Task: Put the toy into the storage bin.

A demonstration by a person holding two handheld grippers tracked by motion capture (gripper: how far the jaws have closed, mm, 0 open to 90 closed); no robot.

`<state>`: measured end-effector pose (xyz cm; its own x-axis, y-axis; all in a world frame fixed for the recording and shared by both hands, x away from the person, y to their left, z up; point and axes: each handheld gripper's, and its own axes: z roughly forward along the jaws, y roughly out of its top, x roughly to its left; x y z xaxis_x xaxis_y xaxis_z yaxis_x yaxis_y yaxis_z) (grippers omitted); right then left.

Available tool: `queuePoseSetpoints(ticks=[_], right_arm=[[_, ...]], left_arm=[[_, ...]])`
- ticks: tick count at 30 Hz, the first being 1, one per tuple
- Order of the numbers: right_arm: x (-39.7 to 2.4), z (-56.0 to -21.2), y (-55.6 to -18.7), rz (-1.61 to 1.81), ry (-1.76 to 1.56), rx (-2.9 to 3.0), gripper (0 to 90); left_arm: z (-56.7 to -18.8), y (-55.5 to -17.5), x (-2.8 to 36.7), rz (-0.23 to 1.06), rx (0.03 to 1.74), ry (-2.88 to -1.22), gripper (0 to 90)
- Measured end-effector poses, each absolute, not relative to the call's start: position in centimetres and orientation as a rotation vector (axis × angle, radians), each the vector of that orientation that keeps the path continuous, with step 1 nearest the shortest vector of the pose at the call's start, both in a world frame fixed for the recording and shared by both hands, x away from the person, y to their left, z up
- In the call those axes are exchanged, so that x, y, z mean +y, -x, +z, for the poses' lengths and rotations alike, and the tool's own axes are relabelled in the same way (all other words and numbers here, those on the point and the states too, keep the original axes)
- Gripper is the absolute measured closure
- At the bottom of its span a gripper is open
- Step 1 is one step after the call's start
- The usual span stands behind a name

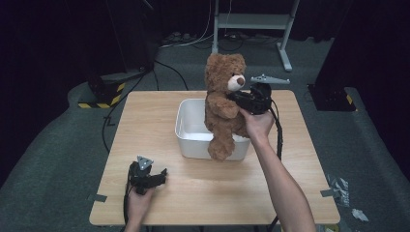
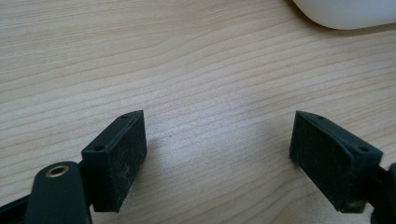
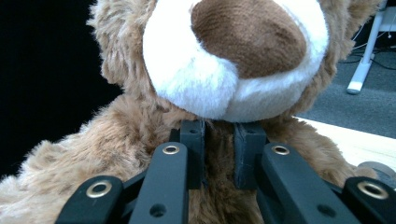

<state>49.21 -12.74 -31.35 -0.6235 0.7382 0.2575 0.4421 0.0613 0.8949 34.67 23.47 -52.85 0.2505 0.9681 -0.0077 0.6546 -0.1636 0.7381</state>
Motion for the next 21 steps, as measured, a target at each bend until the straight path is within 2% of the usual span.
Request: queuePoseSetpoints(ticks=[21], right_arm=[[-12.51,-32.32,-49.71,1.54,-1.206,2.092,77.6]], left_arm=[[-52.85,-34.69,23.5,0.646,1.47,-1.901,18.7]])
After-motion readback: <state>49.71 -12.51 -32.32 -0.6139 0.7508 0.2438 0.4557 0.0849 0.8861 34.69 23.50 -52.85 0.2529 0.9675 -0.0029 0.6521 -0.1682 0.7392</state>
